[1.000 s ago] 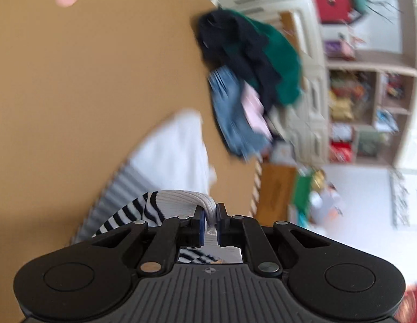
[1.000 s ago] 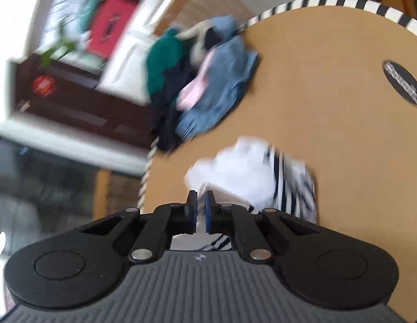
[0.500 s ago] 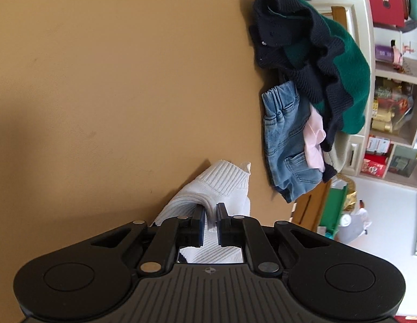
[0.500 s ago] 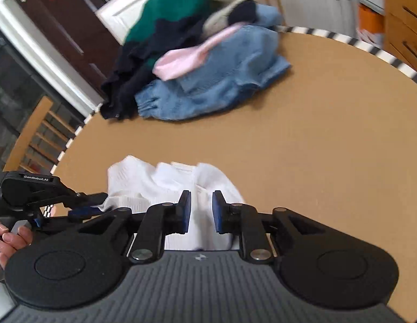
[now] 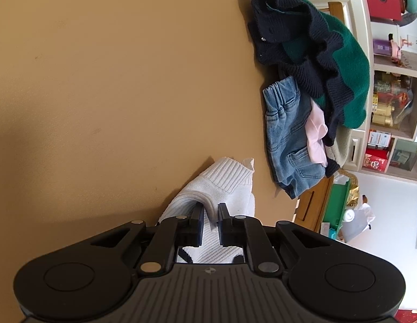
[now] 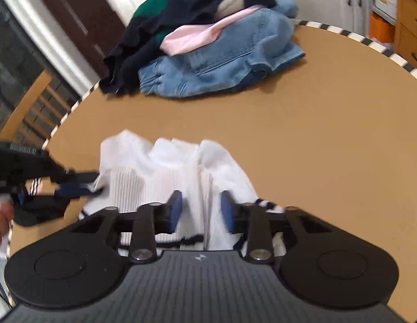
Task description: Fold clothes
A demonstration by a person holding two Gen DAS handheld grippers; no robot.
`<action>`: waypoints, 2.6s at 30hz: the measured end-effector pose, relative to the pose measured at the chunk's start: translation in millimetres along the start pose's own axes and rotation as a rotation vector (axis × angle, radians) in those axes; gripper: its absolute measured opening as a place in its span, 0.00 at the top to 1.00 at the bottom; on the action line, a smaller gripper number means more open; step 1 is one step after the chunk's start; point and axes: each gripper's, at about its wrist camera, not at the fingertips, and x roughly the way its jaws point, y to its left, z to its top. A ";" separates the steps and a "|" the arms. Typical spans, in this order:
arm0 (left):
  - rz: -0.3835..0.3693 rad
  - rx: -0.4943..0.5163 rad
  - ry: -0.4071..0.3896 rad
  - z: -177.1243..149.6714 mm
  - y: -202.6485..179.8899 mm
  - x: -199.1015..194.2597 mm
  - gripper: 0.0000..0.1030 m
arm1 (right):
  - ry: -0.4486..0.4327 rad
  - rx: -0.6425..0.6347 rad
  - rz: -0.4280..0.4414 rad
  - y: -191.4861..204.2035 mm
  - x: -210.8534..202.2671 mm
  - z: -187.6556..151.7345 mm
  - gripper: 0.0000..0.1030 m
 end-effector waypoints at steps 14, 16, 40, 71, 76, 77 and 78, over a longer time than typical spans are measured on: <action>-0.055 0.000 -0.116 2.8 -34.8 -11.0 0.91 | -0.145 0.034 -0.020 -10.4 -27.1 27.4 0.93; -0.057 -0.016 -0.123 10.0 -37.3 2.2 0.90 | -0.127 0.097 -0.061 -21.4 -8.8 30.2 0.93; 0.114 0.664 0.041 -172.4 49.1 -88.8 0.59 | 0.004 0.024 0.083 27.9 -108.7 -170.9 0.66; 0.157 0.973 0.027 -129.8 -9.8 -140.5 0.40 | -0.319 0.731 0.085 17.2 -166.8 -264.6 0.44; 0.058 1.066 0.205 -79.1 -33.0 -131.5 0.37 | -0.497 1.163 0.128 49.8 -132.0 -297.8 0.34; 0.049 1.080 0.248 -71.5 -35.7 -128.9 0.36 | -0.534 1.232 0.136 58.9 -124.1 -303.8 0.33; 0.037 1.107 0.300 -65.4 -37.7 -124.7 0.34 | -0.572 1.277 0.146 68.0 -116.6 -308.1 0.33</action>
